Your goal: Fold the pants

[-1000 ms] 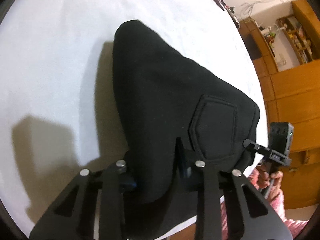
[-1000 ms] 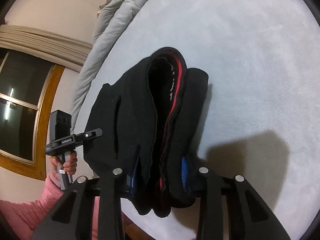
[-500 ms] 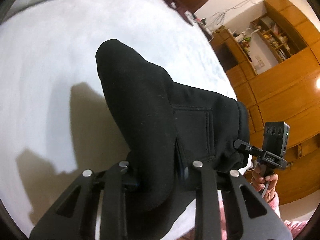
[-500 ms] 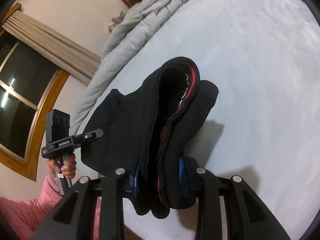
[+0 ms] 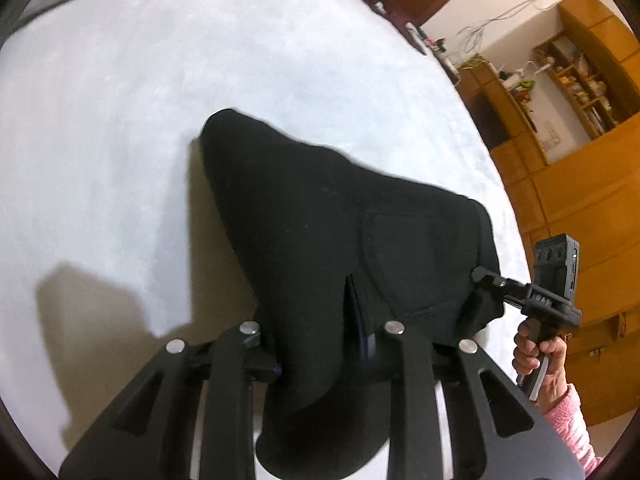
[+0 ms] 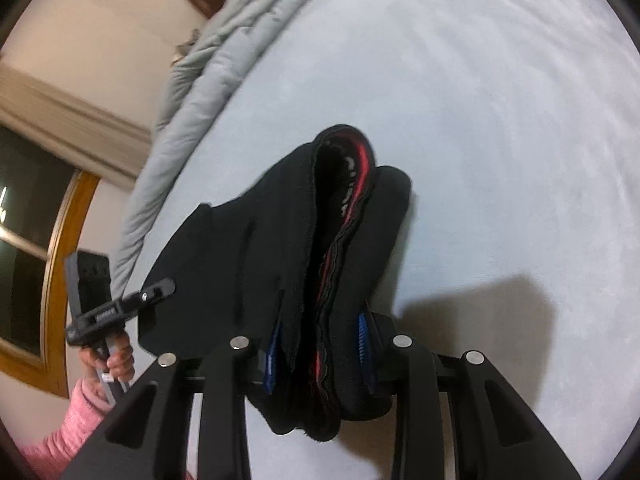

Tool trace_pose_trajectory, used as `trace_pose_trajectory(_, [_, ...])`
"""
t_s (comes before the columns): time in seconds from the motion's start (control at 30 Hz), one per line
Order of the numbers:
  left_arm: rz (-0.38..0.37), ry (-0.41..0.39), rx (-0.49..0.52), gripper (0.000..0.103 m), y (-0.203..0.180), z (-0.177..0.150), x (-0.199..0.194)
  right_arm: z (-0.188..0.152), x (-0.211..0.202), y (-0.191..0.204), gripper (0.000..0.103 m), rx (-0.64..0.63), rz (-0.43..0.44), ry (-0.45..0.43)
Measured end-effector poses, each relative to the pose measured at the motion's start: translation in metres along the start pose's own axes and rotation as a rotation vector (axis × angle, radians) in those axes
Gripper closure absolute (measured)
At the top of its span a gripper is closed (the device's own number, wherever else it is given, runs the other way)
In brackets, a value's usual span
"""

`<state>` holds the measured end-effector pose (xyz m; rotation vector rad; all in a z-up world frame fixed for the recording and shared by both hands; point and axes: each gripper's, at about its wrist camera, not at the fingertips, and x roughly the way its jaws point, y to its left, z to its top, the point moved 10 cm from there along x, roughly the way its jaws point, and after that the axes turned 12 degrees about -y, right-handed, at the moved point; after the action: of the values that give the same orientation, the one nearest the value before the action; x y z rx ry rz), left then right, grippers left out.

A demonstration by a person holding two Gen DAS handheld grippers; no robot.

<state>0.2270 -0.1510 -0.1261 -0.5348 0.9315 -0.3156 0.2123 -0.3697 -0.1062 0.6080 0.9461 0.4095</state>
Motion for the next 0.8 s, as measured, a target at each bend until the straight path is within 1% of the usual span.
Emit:
trace_pose_trajectory(0.03, [-0.016,0.004,-0.017,0.077,0.006,-0.003,0.002,-0.003,0.001,-0.004,0.068,0.030,0.020,-0.003])
trace_pose_trajectory(0.07, [-0.025,0.008,-0.030,0.076,0.009,-0.006,0.005,-0.006,0.002,-0.008,0.067,0.032,0.019,-0.003])
trace_pose_trajectory(0.13, [-0.009,0.018,-0.015,0.072,0.014,-0.012,0.009,-0.016,0.007,-0.013,0.058,-0.013,-0.022,0.008])
trace_pose_trajectory(0.2, [0.020,0.023,0.020,0.068,0.014,-0.015,0.015,-0.021,0.006,-0.017,0.053,0.007,0.002,0.004])
trace_pose_trajectory(0.27, [0.011,0.015,-0.007,0.065,0.016,-0.016,0.016,-0.023,0.001,-0.019,0.051,0.035,0.029,-0.007])
trace_pose_trajectory(0.33, [0.019,0.007,-0.016,0.057,0.021,-0.017,0.011,-0.028,-0.006,-0.018,0.046,0.031,0.034,-0.019])
trace_pose_trajectory(0.37, [0.031,0.003,-0.001,0.054,0.024,-0.019,0.008,-0.032,-0.012,-0.018,0.044,0.021,0.028,-0.026])
trace_pose_trajectory(0.4, [0.047,-0.002,0.020,0.050,0.023,-0.019,0.006,-0.035,-0.018,-0.018,0.041,0.019,0.026,-0.030])
trace_pose_trajectory(0.47, [0.070,-0.014,0.057,0.045,0.025,-0.023,-0.004,-0.039,-0.027,-0.021,0.038,0.027,0.013,-0.050])
trace_pose_trajectory(0.5, [0.085,-0.019,0.069,0.040,0.027,-0.026,-0.009,-0.043,-0.037,-0.025,0.037,0.036,0.006,-0.064])
trace_pose_trajectory(0.6, [0.143,-0.029,0.086,0.031,0.033,-0.038,-0.024,-0.052,-0.055,-0.029,0.036,0.050,-0.026,-0.090])
trace_pose_trajectory(0.67, [0.174,-0.037,0.091,0.028,0.033,-0.046,-0.029,-0.057,-0.061,-0.030,0.034,0.035,-0.087,-0.101])
trace_pose_trajectory(0.7, [0.199,-0.046,0.102,0.026,0.033,-0.053,-0.034,-0.062,-0.065,-0.031,0.034,0.008,-0.135,-0.100])
trace_pose_trajectory(0.8, [0.254,-0.077,0.108,0.019,0.030,-0.064,-0.049,-0.077,-0.075,-0.027,0.034,-0.039,-0.217,-0.103])
